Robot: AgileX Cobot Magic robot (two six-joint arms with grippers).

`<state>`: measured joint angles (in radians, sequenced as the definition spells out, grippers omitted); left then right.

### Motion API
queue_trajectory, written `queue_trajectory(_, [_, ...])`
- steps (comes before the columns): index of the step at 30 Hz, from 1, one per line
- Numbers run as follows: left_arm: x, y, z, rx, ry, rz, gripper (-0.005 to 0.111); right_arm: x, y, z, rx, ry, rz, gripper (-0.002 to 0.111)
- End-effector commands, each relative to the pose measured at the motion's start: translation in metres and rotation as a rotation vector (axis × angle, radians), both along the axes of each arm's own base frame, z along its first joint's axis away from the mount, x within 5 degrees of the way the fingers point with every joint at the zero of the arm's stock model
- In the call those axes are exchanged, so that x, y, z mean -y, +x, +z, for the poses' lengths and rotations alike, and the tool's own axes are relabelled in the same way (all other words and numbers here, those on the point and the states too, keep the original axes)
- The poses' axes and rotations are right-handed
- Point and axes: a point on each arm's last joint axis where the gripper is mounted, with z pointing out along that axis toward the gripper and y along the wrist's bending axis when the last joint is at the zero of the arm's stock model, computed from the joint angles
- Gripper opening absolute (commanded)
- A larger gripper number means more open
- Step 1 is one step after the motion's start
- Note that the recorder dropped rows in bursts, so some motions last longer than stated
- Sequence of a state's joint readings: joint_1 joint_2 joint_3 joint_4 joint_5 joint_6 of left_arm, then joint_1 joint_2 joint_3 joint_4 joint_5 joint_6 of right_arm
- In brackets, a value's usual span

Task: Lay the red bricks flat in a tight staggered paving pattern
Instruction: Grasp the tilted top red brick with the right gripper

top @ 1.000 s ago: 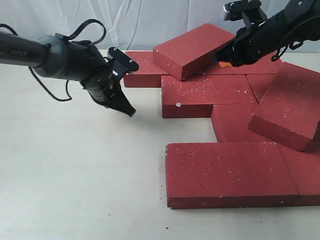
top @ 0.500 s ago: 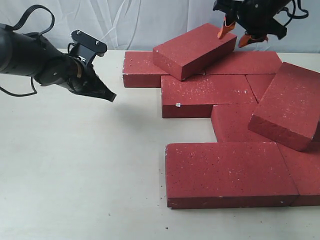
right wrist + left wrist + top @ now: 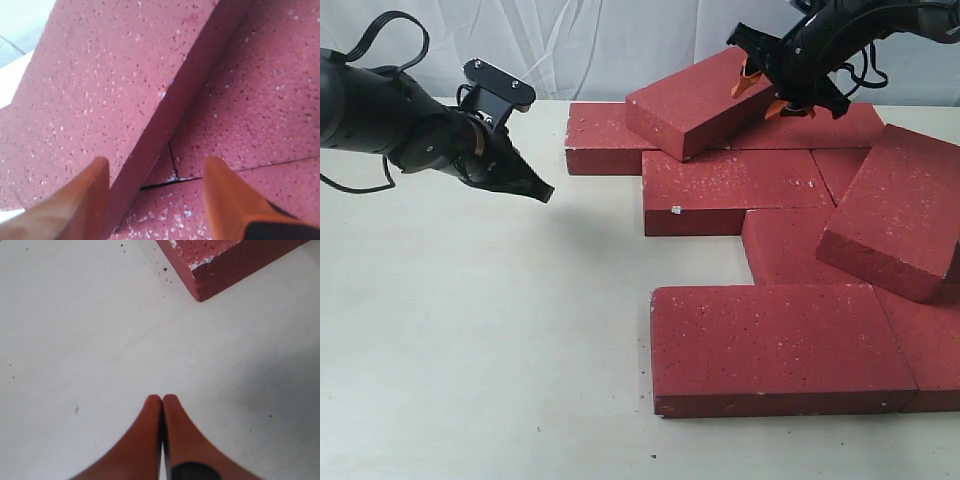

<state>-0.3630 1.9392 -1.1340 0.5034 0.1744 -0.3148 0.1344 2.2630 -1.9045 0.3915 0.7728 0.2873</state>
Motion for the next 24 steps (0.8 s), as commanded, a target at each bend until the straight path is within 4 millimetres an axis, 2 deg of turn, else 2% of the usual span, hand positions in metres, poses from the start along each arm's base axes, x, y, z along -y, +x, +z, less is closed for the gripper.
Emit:
queue_trajectory(1, [0.0, 0.0, 0.004, 0.012, -0.021, 0.006, 0.0, 0.003, 0.006, 0.006, 0.061, 0.012, -0.029, 0.054])
queue_trajectory(8, [0.0, 0.0, 0.004, 0.016, -0.022, 0.003, 0.0, 0.003, 0.008, 0.007, 0.085, 0.024, -0.044, 0.054])
queue_trajectory(18, [0.001, 0.0, 0.004, 0.02, -0.026, 0.0, 0.0, -0.001, 0.015, -0.026, 0.044, 0.069, -0.063, 0.054])
queue_trajectory(24, [0.002, 0.001, 0.005, 0.032, -0.037, -0.004, 0.0, -0.001, 0.016, -0.035, 0.037, 0.065, -0.069, 0.052])
